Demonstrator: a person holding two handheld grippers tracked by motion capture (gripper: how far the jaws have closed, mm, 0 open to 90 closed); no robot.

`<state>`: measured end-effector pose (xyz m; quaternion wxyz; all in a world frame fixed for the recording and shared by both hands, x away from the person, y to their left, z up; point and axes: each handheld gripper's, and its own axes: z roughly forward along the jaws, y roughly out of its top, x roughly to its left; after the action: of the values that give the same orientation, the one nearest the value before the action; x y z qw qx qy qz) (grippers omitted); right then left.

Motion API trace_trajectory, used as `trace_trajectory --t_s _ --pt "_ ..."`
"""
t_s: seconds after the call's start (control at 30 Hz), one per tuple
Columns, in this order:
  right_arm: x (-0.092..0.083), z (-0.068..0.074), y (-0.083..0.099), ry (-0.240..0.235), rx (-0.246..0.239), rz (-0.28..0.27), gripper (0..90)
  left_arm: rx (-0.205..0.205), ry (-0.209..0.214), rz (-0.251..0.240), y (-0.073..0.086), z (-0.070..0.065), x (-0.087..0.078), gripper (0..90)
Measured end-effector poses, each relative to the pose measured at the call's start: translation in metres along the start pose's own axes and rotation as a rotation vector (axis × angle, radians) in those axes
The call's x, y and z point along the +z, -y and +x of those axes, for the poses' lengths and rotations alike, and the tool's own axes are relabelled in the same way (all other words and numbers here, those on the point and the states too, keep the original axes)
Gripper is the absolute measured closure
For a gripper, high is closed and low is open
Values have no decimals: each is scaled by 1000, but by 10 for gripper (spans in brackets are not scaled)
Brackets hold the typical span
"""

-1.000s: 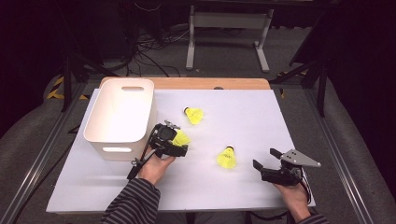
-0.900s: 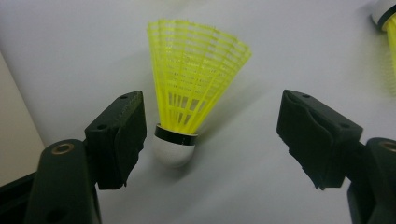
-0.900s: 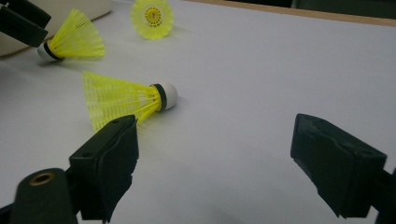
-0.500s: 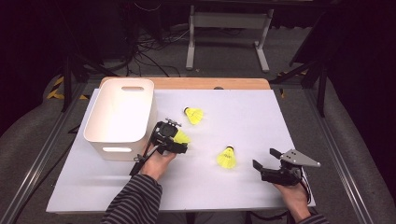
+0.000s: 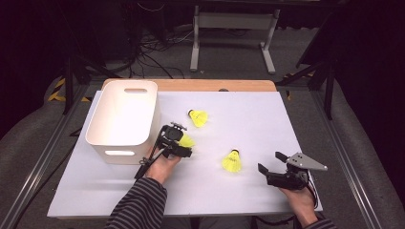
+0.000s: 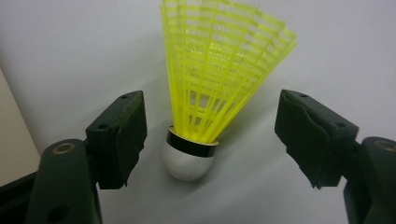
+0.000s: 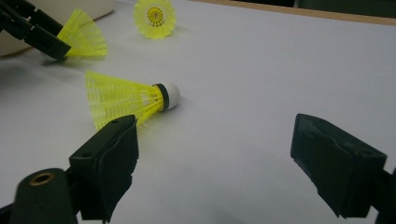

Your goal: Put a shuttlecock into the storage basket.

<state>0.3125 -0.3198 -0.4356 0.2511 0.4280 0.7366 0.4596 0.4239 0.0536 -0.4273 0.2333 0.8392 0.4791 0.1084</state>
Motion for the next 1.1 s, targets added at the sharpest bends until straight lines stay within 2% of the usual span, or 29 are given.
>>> trace_trajectory --t_s 0.33,0.8,1.1 --pt "0 0 0 0 4 -2 159 2 -9 23 0 -2 5 353" --pt "0 0 0 -2 5 -1 159 6 -16 44 1 -2 7 565" --pt "0 0 0 -1 6 -4 159 16 -21 54 1 -1 7 622"
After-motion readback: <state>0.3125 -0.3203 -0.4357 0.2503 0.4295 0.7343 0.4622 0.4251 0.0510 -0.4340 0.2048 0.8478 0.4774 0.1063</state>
